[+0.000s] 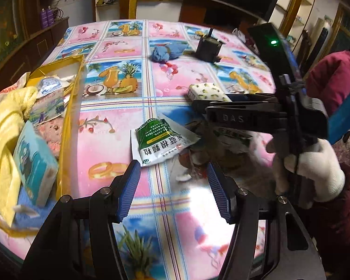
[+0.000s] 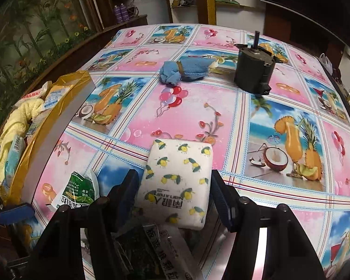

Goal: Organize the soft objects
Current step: 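Grasp the lemon-print tissue pack with right gripper while left grasps the green packet, then carry the green packet and lemon-print tissue pack into the tray and release both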

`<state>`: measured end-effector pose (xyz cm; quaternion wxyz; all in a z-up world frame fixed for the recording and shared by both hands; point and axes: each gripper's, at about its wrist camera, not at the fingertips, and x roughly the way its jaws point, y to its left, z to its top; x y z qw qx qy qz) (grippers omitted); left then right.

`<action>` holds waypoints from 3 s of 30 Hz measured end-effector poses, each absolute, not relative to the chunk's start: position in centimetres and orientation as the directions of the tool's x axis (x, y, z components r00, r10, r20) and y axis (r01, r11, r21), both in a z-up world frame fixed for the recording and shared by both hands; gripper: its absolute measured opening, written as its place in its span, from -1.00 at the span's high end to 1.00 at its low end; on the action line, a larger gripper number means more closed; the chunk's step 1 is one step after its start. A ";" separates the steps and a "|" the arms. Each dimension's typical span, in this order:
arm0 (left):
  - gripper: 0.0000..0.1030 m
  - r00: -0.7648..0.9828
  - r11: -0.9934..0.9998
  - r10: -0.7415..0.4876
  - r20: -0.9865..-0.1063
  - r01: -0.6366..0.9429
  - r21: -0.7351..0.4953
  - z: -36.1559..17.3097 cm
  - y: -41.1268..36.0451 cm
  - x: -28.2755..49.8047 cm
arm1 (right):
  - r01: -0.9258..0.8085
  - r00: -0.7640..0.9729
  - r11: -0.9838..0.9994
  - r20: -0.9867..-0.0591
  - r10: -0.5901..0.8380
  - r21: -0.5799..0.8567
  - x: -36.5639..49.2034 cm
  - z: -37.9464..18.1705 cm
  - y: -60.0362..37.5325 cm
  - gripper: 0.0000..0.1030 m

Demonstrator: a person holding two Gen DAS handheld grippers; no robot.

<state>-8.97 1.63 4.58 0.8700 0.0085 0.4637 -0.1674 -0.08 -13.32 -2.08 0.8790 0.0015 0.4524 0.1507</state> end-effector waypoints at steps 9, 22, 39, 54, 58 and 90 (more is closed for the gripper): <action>-0.16 0.489 0.962 -0.222 -0.843 0.249 -0.109 2.2 0.6 -3.6 | -0.204 0.587 0.952 -0.750 0.306 0.228 -0.1 -2.1 -16.5 -0.01; -0.07 0.524 0.949 -0.259 -0.811 0.297 -0.111 1.6 -0.5 -2.0 | -0.199 0.598 0.948 -0.736 0.318 0.248 -0.3 -2.3 -16.6 -0.01; 0.13 0.653 0.948 -0.319 -0.687 0.213 -0.238 7.3 5.9 -8.1 | -0.161 0.662 0.952 -0.687 0.300 0.259 -0.9 -1.7 -17.4 -0.01; 0.13 0.728 0.989 -0.146 -0.670 0.105 -0.102 8.3 8.6 -11.4 | -0.135 0.676 0.956 -0.681 0.282 0.262 -1.5 -1.8 -17.9 -0.01; 0.13 0.734 0.992 -0.123 -0.668 0.084 -0.090 8.6 9.6 -12.1 | -0.133 0.680 0.957 -0.679 0.279 0.259 -1.8 -1.7 -18.0 -0.01; 0.13 0.732 0.978 -0.134 -0.668 -0.010 -0.206 6.6 17.5 -12.3 | -0.443 0.646 0.889 -0.646 0.407 0.118 -5.4 5.0 -2.2 -0.01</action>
